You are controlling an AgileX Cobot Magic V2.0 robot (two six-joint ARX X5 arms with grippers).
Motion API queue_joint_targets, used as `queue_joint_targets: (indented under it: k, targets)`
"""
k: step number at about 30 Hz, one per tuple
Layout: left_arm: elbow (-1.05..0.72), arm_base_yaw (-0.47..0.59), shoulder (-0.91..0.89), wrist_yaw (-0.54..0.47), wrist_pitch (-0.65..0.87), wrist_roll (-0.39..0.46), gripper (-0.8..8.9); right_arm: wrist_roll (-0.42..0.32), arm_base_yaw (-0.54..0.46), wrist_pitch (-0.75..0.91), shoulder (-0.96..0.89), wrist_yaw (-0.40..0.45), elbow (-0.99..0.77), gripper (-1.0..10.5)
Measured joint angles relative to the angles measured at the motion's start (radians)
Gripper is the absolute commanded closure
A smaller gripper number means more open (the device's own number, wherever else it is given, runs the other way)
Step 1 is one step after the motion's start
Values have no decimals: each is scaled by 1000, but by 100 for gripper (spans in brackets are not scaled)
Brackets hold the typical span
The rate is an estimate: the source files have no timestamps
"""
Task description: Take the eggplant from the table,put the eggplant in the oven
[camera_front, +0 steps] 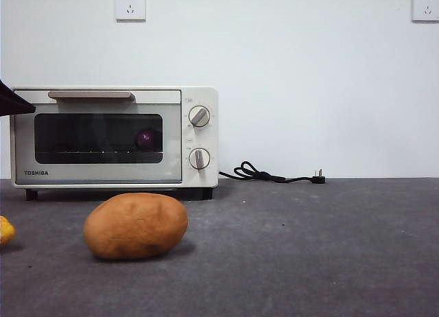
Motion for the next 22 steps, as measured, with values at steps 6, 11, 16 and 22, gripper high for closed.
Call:
queue_joint_targets:
  k: [6,11,16,22]
  targets:
    - [0,0,-41,-1,-77,-3,819,0,0,0,0,0,0,958]
    - [0,-16,-116,-16,-128,-3,819,0,0,0,0,0,0,958]
    - [0,-58,-233,-142,-185,-2,819,0,0,0,0,0,0,958]
    - [0,-115,-410,-293,-315,24,819,0,0,0,0,0,0,958]
